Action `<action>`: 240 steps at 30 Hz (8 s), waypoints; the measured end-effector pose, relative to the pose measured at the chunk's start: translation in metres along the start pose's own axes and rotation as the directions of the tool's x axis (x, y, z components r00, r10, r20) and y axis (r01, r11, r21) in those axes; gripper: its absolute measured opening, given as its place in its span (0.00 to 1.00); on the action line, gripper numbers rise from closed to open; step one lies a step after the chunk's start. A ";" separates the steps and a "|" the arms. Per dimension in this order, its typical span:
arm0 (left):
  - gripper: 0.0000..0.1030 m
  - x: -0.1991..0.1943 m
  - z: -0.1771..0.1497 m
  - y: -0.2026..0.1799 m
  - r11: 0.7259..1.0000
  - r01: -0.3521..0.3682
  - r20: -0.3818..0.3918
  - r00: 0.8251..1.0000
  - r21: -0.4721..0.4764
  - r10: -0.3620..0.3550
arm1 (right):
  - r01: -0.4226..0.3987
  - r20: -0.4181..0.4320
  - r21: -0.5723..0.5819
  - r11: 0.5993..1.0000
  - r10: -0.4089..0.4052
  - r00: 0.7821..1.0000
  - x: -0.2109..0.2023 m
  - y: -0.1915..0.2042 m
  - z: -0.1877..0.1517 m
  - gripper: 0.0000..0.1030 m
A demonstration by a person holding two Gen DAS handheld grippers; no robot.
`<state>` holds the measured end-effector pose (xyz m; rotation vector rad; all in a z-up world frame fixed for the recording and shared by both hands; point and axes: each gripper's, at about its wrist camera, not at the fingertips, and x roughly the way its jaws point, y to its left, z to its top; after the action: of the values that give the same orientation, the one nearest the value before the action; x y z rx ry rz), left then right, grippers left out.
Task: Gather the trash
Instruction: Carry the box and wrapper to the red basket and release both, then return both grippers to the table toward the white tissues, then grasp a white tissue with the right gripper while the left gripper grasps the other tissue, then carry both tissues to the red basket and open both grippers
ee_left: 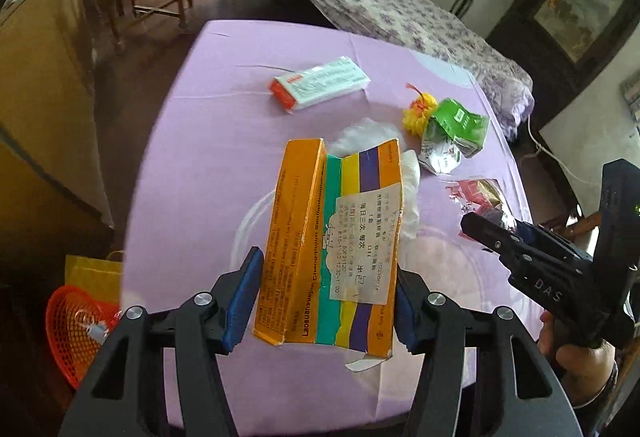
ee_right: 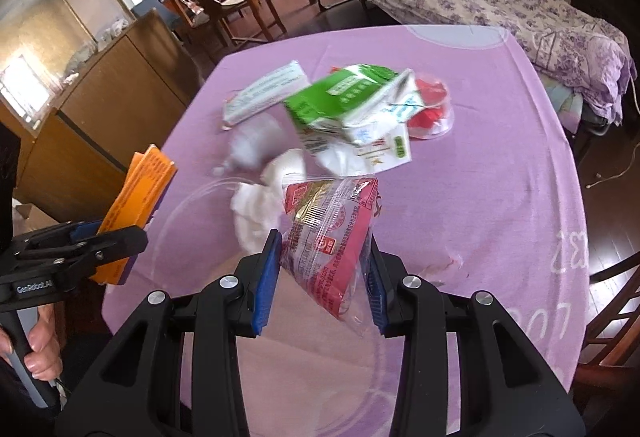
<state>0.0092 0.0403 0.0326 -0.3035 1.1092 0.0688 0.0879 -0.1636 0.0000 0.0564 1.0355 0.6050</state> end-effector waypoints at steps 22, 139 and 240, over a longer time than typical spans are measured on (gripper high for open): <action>0.56 -0.124 -0.072 0.158 0.929 -0.035 0.183 0.977 -0.368 0.109 | -0.236 -0.100 -0.385 0.892 0.213 0.972 -0.024 0.210 -0.002 0.39; 0.82 0.041 0.049 0.002 0.997 -0.074 -0.048 0.996 0.011 0.074 | 0.138 -0.047 -0.152 0.979 -0.147 0.988 0.032 0.024 0.022 0.24; 0.23 -0.071 -0.181 0.388 0.509 -0.111 -0.046 0.989 -0.854 0.139 | -0.503 -0.600 -0.698 0.510 -0.032 0.799 0.176 0.463 -0.103 0.27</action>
<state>-0.2597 0.3690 -0.0584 -1.1241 0.9894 0.7863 -0.1382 0.2872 -0.0442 -0.9136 1.1902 1.4208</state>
